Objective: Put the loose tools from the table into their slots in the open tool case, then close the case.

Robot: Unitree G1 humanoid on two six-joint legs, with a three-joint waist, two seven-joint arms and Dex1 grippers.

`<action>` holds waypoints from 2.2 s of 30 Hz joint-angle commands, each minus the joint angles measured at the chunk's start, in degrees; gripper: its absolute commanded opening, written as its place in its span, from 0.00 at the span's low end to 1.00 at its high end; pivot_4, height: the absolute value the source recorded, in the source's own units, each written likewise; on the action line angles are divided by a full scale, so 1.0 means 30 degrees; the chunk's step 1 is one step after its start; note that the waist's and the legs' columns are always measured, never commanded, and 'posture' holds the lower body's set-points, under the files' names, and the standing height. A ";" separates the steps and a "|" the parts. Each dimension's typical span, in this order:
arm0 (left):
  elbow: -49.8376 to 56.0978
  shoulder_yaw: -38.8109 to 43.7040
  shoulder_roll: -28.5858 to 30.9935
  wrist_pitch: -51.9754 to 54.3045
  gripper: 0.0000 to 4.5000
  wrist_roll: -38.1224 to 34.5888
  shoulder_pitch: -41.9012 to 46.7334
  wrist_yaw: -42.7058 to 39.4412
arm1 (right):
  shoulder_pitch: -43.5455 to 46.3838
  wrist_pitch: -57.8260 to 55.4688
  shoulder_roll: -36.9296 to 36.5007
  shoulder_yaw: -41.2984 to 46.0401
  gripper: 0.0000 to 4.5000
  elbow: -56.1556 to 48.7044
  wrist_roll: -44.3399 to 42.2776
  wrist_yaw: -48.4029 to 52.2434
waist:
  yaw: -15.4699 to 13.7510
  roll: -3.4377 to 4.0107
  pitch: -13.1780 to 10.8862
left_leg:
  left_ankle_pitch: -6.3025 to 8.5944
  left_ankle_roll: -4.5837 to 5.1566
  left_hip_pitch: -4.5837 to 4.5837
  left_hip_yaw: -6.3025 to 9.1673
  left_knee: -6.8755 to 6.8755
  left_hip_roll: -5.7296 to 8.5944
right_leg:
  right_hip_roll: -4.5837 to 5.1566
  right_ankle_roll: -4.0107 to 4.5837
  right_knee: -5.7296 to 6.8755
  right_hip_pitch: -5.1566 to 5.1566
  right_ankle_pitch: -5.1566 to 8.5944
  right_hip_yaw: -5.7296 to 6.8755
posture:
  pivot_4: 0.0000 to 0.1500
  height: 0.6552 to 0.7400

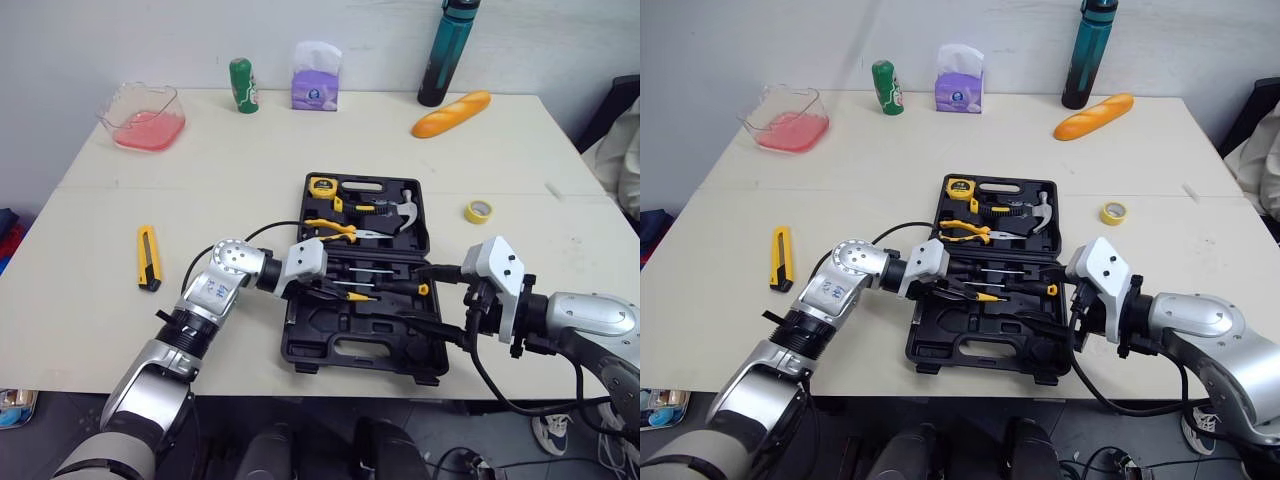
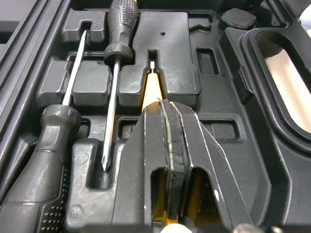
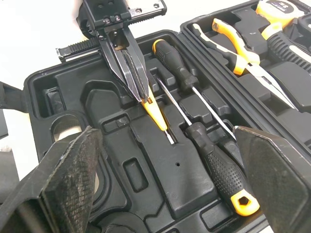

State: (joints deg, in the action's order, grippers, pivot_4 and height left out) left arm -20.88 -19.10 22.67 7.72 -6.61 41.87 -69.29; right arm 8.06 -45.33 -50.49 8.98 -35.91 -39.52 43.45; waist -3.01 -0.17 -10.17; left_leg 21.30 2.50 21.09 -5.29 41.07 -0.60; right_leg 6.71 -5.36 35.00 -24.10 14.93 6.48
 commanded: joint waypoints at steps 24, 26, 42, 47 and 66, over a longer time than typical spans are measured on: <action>0.0997 0.1967 0.1657 0.2492 0.02 -0.1275 0.0190 -0.0399 | 0.1476 -0.0186 0.0276 -0.0615 1.00 -0.0202 -0.0177 -0.0267 | 0.0498 -0.0014 -0.0015 | 0.0021 -0.0007 0.0081 -0.0055 -0.0013 -0.0003 | -0.0025 -0.0024 -0.0042 -0.0078 -0.0017 0.0115 | 1.00 0.99; 0.0365 0.1587 0.1528 0.2050 0.02 -0.0767 0.0088 -0.0322 | 0.1312 -0.0248 0.0243 -0.0490 1.00 -0.0314 -0.0231 -0.0279 | 0.0501 -0.0013 -0.0015 | 0.0022 -0.0004 0.0081 -0.0058 -0.0013 -0.0002 | -0.0023 -0.0024 -0.0043 -0.0077 -0.0017 0.0119 | 1.00 0.99; -0.1783 -0.0027 0.0826 -0.1182 0.02 0.1139 -0.0965 -0.0384 | 0.0800 -0.0611 0.0119 0.0122 1.00 -0.0689 -0.0456 -0.0585 | 0.0482 0.0008 0.0004 | 0.0040 0.0013 0.0016 -0.0021 -0.0009 -0.0006 | 0.0021 -0.0024 -0.0064 -0.0002 -0.0017 0.0015 | 1.00 0.99; -0.2271 -0.0566 0.0956 -0.1530 0.02 0.1997 -0.1072 -0.0054 | 0.0740 -0.0695 0.0145 0.0182 1.00 -0.0737 -0.0511 -0.0656 | 0.0481 0.0022 0.0014 | 0.0044 0.0019 0.0002 -0.0015 -0.0009 -0.0006 | 0.0023 -0.0024 -0.0076 0.0020 -0.0018 0.0020 | 1.00 0.99; 1.0534 1.6929 0.6585 1.0741 0.98 -0.8474 -1.3511 0.4357 | -0.5074 0.3219 -0.2328 0.9990 1.00 0.9029 0.2838 0.2724 | 0.1021 0.0058 -0.0027 | 0.0088 0.0018 -0.0037 0.0029 -0.0058 -0.0025 | 0.0171 -0.0032 -0.0211 0.0112 -0.0019 0.0105 | 1.00 0.99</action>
State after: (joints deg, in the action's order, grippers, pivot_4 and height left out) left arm 8.16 25.40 41.42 38.93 -30.55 3.34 -58.12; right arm -6.42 -37.82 -56.19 34.87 -11.08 -32.48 50.40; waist 0.05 0.01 -10.26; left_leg 21.59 2.54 20.95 -5.20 40.88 -0.68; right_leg 7.23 -5.46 34.34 -23.75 14.87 6.79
